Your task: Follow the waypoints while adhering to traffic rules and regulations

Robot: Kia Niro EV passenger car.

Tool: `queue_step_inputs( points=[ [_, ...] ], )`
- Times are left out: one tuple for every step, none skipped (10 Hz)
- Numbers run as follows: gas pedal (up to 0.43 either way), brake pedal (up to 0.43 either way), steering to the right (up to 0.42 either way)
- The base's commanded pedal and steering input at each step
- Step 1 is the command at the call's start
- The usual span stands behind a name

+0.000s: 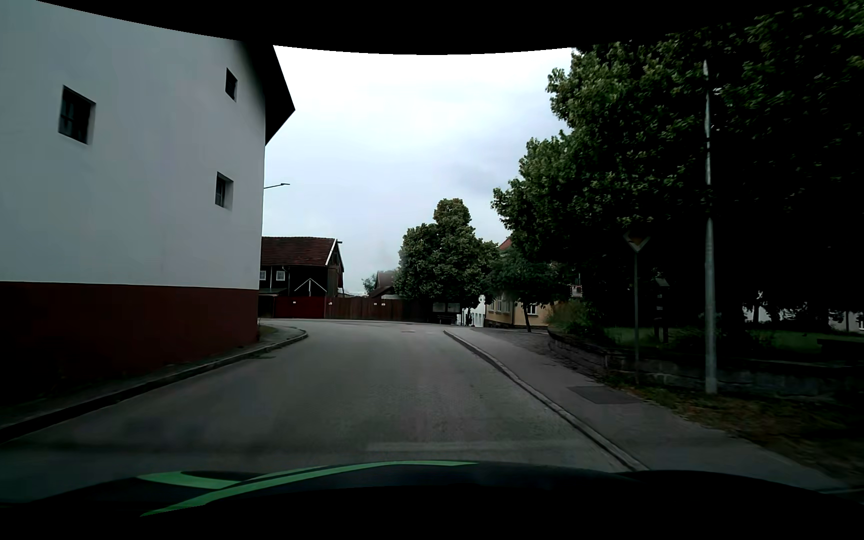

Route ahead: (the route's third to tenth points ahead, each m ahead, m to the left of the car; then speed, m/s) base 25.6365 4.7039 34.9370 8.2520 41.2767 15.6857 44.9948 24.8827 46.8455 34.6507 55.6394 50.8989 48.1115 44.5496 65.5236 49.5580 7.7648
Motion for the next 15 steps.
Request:
queue_step_inputs(
  points=[
    [0.047,0.000,-0.014],
    [0.047,0.000,-0.013],
    [0.039,0.000,-0.012],
    [0.039,0.000,-0.012],
    [0.020,0.000,-0.012],
    [0.000,0.000,-0.012],
    [0.000,0.000,-0.012],
    [0.000,0.000,-0.012],
    [0.000,0.000,-0.012],
    [0.000,0.000,-0.012],
    [0.000,0.000,-0.013],
    [0.000,0.000,-0.014],
    [0.000,0.000,-0.016],
    [0.000,0.000,-0.020],
    [0.000,0.000,-0.022]
  ],
)
